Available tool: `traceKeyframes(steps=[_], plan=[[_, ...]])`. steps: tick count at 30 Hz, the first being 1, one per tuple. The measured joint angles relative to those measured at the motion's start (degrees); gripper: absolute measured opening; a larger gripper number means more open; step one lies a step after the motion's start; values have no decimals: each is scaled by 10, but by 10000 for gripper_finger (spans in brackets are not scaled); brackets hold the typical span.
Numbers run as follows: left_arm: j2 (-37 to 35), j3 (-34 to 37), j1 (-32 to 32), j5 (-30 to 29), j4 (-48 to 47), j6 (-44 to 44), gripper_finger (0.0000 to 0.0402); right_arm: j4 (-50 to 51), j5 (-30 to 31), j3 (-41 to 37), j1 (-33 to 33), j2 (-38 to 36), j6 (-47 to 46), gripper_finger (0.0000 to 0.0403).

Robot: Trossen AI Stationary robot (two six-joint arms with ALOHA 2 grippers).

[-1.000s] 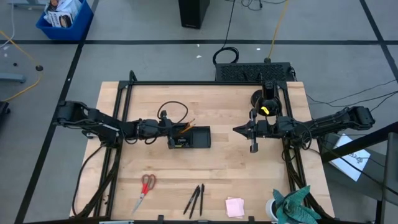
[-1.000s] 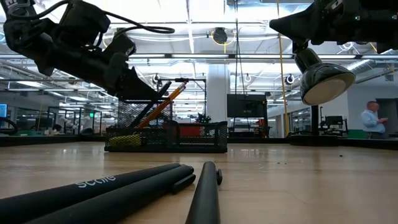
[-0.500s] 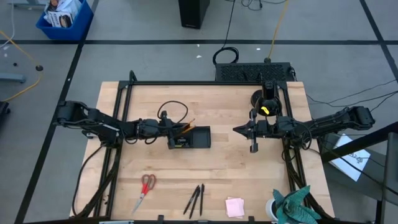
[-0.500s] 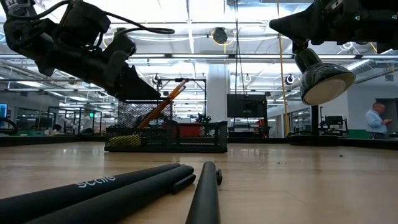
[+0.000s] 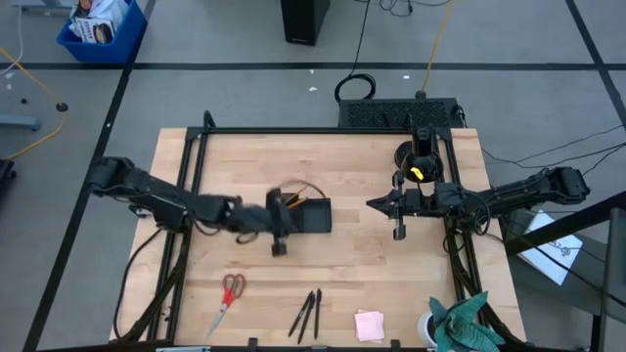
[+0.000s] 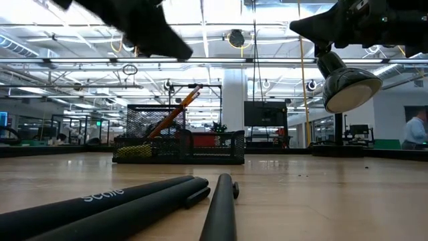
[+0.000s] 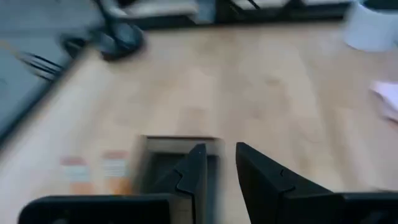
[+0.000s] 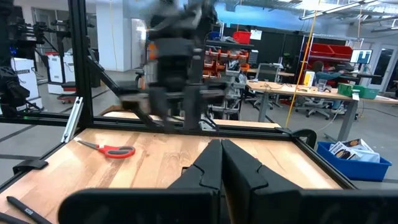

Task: Pick and place office supplies into organizer
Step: Put the black pen into the black desk organizer

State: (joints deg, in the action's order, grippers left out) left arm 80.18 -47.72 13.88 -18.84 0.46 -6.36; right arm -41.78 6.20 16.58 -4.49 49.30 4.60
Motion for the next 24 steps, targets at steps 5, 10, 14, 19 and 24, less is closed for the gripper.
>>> traceKeyframes(steps=[5, 10, 14, 19, 24], plan=[[123, -88, 92, 60, -58, -83, 92, 0, 0, 0, 0, 0, -2, 0], [239, -158, 153, 103, -75, -143, 92, 0, -2, 0, -1, 0, -9, 0], [280, -206, 174, 97, -101, -235, 93, 0, -2, 0, -1, 0, -16, 0], [317, -256, 185, 110, -170, -329, 93, -1, -2, 0, -1, 0, -23, 0], [340, -321, 192, 122, -255, -379, 93, 0, -2, 0, -1, 0, -23, 0]])
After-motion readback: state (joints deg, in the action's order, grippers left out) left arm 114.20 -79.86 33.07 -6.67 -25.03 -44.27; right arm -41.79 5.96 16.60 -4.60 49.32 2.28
